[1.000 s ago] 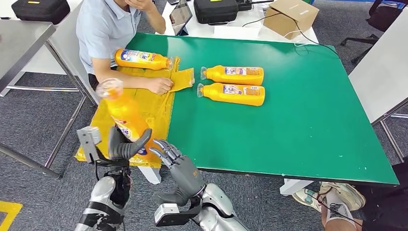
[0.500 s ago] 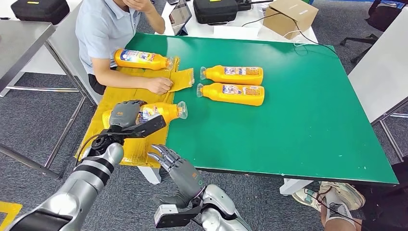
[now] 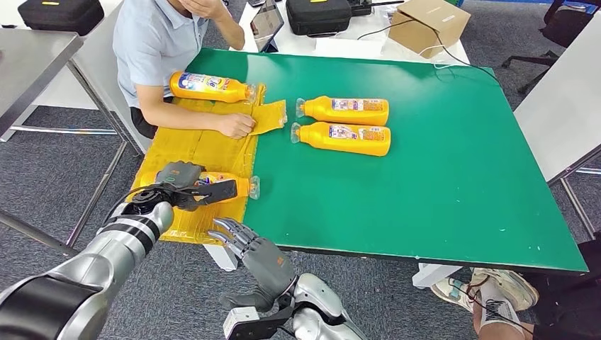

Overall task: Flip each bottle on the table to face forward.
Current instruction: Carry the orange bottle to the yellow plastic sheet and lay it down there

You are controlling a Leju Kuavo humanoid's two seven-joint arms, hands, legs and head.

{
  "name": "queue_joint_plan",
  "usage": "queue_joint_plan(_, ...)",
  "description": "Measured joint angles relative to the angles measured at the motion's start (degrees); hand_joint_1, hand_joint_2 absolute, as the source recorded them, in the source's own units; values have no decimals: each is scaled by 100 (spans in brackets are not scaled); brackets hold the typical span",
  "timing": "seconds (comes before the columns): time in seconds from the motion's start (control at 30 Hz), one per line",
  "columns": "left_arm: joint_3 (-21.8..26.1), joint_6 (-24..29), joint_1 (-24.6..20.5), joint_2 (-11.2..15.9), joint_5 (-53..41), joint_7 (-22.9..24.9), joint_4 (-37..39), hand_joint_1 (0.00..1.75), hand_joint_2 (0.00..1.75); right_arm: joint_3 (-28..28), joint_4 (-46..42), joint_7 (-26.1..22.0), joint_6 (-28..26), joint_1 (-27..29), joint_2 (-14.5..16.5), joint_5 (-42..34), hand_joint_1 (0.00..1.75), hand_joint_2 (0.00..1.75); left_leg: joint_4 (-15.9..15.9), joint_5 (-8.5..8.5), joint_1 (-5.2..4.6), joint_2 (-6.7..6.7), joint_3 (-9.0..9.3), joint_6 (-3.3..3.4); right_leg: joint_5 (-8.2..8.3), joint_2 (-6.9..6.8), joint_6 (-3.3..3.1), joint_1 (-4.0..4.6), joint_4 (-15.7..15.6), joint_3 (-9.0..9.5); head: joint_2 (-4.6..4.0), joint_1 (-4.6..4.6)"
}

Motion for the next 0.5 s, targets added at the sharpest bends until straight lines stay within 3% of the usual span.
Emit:
queue_joint_plan(0.03,-11,-56,-36,-2,25,-17,48,16,175,16,12,-13,-1,-12,8,-18,0,0,0,0,0,0,1,0,0,0,0,0,0,1,0,0)
queue_joint_plan(0.07,-17,-98,-57,-6,74,-45,89,2,175,30,27,-26,-4,-25,17,-34,0,0,0,0,0,1,2,0,0,0,0,0,0,1,0,-1)
queue_joint_plan(0.23,138,-465,-61,-44,744,-509,204,0,175,78,131,-75,-29,-87,48,-113,0,0,0,0,0,-6,2,0,0,-3,0,0,1,3,0,-1)
queue_joint_plan(0.4,837,-1072,-24,-96,2094,-1550,223,0,175,121,320,-215,-101,-154,93,-210,0,0,0,0,0,-5,2,0,0,-3,0,0,1,3,0,1)
queue_joint_plan(0.5,1195,-1325,-6,-113,2482,-1822,212,0,175,150,430,-281,-132,-184,121,-265,0,0,0,0,0,-5,2,0,0,-3,0,0,0,3,0,0)
